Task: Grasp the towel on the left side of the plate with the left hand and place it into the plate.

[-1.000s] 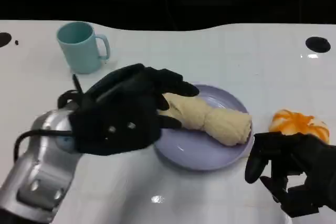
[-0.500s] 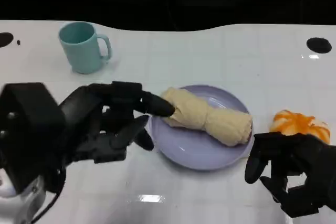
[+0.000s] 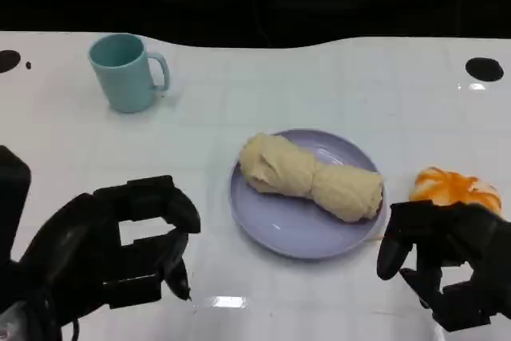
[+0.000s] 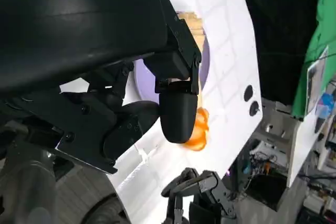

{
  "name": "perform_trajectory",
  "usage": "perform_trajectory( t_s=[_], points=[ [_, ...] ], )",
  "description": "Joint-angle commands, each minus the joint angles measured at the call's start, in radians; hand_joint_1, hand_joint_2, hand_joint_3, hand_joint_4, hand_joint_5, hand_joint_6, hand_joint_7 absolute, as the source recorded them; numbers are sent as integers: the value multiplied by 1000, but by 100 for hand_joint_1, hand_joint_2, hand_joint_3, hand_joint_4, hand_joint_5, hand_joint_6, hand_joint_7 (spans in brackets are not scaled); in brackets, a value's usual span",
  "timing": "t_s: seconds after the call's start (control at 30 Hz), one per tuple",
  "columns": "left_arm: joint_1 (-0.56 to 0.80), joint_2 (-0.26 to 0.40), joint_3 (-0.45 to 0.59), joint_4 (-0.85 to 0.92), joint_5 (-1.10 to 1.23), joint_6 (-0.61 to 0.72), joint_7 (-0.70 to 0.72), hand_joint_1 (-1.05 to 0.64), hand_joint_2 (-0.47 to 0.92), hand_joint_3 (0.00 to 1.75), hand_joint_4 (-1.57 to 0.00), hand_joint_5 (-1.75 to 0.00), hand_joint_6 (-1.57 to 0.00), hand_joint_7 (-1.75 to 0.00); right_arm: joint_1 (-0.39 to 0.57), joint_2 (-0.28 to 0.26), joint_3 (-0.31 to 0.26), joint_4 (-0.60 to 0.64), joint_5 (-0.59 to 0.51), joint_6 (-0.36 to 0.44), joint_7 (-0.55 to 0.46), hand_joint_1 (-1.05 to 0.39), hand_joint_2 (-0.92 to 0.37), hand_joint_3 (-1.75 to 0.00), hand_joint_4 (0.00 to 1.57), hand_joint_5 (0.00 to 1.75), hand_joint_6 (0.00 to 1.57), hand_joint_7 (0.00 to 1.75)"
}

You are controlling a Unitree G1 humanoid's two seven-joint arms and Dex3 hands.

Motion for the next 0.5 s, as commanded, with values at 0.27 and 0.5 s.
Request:
perform_trajectory(
  t_s=[0.27,0.5],
  points=[
    [-25,67,-75,128,37,-12,43,-9,60,120,-84,-175,-69,-168,15,-11,-46,36,14,-60,-4,3,-55,-112,71,174,70,144],
    [-27,95,-82,158,35,-27,38,-9,57,124,-83,-175,-69,-167,10,-11,-47,41,3,-61,-12,4,-54,-114,72,173,70,144]
  ],
)
